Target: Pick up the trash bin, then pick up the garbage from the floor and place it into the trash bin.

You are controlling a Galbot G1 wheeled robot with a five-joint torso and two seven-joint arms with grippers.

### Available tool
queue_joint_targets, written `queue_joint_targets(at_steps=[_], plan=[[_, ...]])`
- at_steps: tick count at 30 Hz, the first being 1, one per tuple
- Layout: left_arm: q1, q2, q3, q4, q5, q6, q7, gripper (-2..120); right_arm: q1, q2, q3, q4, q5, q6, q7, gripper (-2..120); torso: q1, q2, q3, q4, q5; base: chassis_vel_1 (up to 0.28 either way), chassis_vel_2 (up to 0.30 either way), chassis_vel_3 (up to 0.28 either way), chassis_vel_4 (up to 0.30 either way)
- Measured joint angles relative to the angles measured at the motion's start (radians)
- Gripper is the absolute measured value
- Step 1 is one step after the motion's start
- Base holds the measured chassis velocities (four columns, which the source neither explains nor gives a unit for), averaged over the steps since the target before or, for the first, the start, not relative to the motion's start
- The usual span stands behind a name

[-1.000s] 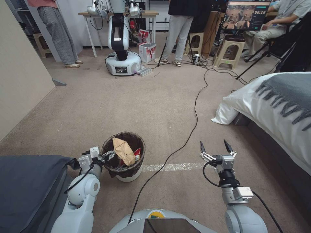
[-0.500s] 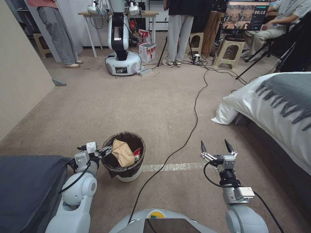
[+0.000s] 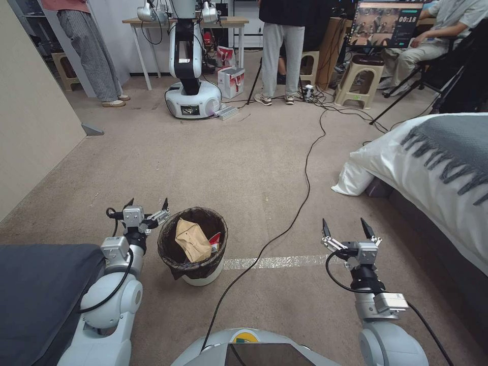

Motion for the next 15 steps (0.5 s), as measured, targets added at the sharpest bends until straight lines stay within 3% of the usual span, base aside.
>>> queue_joint_targets(at_steps=[1, 4, 5, 8, 15], plan=[[0.0, 0.0, 0.0, 0.0, 0.0, 0.0, 0.0, 100, 0.0, 0.0, 0.0, 0.0, 0.0, 0.0, 0.0, 100, 0.0, 0.0, 0.0, 0.0, 0.0, 0.0, 0.0, 0.0, 0.0], [0.045, 0.004, -0.018, 0.003, 0.027, -0.124, 0.048, 100, -0.012, 0.007, 0.011, -0.004, -0.018, 0.022, 0.007, 100, 0.0, 0.0, 0.0, 0.0002, -0.0001, 0.0, 0.0, 0.0, 0.0], [0.045, 0.004, -0.018, 0.003, 0.027, -0.124, 0.048, 100, -0.012, 0.007, 0.011, -0.004, -0.018, 0.022, 0.007, 100, 0.0, 0.0, 0.0, 0.0002, -0.0001, 0.0, 0.0, 0.0, 0.0], [0.133, -0.028, -0.022, 0.012, 0.082, -0.296, 0.071, 100, -0.048, 0.034, 0.007, -0.01, -0.032, 0.067, 0.019, 100, 0.0, 0.0, 0.0, 0.0001, 0.0, 0.0, 0.0, 0.0, 0.0], [0.225, -0.048, -0.017, 0.057, 0.11, -0.422, 0.067, 100, -0.107, 0.051, -0.011, -0.017, -0.053, 0.143, 0.049, 100, 0.0, 0.0, 0.0, 0.0, 0.0, 0.0, 0.0, 0.0, 0.0]])
